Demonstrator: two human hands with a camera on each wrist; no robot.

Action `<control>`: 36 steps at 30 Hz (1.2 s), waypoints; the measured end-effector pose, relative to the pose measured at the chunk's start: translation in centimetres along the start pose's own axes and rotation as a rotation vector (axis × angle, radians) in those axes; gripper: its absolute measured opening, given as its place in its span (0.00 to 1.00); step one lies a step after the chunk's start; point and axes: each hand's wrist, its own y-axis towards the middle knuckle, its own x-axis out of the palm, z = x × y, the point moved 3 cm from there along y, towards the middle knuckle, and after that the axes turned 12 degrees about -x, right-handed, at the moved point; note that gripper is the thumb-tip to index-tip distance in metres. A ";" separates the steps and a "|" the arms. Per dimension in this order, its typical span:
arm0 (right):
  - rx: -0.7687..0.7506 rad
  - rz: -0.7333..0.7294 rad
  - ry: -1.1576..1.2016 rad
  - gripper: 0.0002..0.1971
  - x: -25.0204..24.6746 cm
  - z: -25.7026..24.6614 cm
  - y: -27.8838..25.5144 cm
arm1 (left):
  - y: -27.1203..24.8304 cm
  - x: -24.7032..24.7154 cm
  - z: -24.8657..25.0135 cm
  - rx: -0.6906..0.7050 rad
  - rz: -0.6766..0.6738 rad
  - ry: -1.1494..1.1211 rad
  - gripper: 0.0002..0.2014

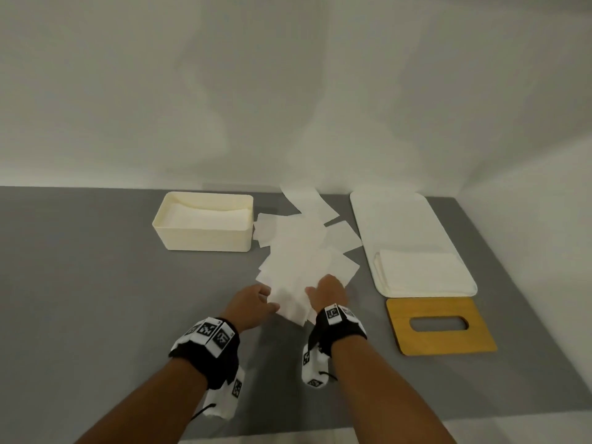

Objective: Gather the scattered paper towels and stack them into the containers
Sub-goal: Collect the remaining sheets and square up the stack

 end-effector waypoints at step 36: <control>0.090 0.170 0.829 0.08 -0.6 1.7 -6.9 | 1.2 0.9 -0.8 -0.262 -0.495 -0.655 0.15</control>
